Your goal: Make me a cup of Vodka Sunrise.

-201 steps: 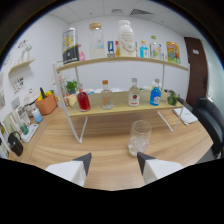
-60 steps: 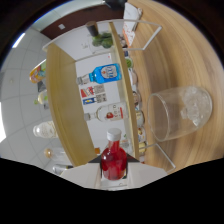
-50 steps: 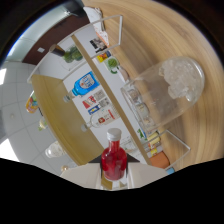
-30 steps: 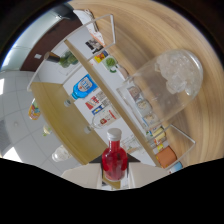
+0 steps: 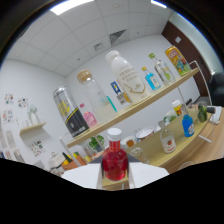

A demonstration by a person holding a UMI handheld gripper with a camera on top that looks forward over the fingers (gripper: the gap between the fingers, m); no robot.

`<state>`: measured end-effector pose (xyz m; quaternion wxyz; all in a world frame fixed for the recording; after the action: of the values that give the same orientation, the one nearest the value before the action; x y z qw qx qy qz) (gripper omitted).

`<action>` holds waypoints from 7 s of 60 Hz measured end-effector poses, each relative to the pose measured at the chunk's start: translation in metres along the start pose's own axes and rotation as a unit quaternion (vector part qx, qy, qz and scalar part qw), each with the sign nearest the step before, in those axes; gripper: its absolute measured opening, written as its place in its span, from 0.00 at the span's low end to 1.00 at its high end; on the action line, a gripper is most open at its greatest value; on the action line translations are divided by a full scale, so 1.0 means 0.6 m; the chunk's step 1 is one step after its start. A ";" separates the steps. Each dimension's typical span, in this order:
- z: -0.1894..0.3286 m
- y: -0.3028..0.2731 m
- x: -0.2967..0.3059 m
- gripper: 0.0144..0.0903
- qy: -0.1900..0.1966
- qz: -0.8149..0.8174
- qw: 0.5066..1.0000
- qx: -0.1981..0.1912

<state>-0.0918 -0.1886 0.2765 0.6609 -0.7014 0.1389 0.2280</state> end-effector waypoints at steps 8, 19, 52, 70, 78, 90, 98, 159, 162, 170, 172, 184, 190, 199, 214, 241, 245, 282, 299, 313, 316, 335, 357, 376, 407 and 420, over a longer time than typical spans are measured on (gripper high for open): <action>0.022 0.128 0.019 0.27 0.032 -0.125 0.990 -0.056; 0.038 0.297 0.072 0.27 0.067 -0.199 0.965 -0.157; 0.036 0.437 0.119 0.27 0.100 -0.218 0.934 -0.266; 0.011 0.450 0.121 0.29 0.098 -0.222 0.927 -0.287; -0.002 0.454 0.122 0.32 0.090 -0.216 0.925 -0.299; -0.027 0.392 0.075 0.95 0.051 -0.205 0.940 -0.269; -0.067 0.302 0.042 0.94 0.026 -0.220 0.949 -0.226; -0.106 -0.329 0.307 0.94 0.126 -0.203 0.969 -0.065; -0.082 -0.359 0.314 0.94 0.123 -0.205 0.970 -0.050; -0.021 -0.401 0.331 0.93 0.115 -0.212 0.970 -0.038; -0.008 -0.405 0.335 0.94 0.113 -0.214 0.970 -0.038; 0.047 -0.411 0.352 0.86 0.098 -0.226 0.968 -0.048; 0.064 -0.411 0.355 0.63 0.092 -0.238 0.966 -0.051; 0.063 -0.416 0.357 0.51 0.091 -0.242 0.965 -0.049; 0.030 -0.445 0.344 0.48 0.100 -0.246 0.964 -0.025; -0.111 -0.261 0.318 0.48 0.102 -0.199 0.973 -0.048; -0.114 -0.199 0.330 0.48 0.106 -0.184 0.975 -0.069; -0.068 -0.054 0.359 0.48 0.145 -0.549 0.812 -0.131; -0.050 -0.048 0.328 0.48 0.085 -0.832 0.536 -0.120; -0.048 -0.041 0.324 0.47 0.040 -0.931 0.347 -0.103; -0.046 -0.039 0.324 0.47 0.037 -0.938 0.329 -0.100; -0.052 -0.065 0.292 0.47 0.043 -0.889 0.451 -0.072; -0.118 -0.248 0.291 0.49 0.076 -0.475 0.877 0.015; -0.139 -0.186 0.555 0.49 0.118 -0.250 0.961 -0.033; -0.113 0.030 0.716 0.49 0.130 -0.203 0.954 -0.177; -0.126 0.038 0.715 0.51 0.125 -0.216 0.950 -0.187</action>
<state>0.2753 -0.2200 0.0426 0.5286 -0.8486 0.0204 0.0117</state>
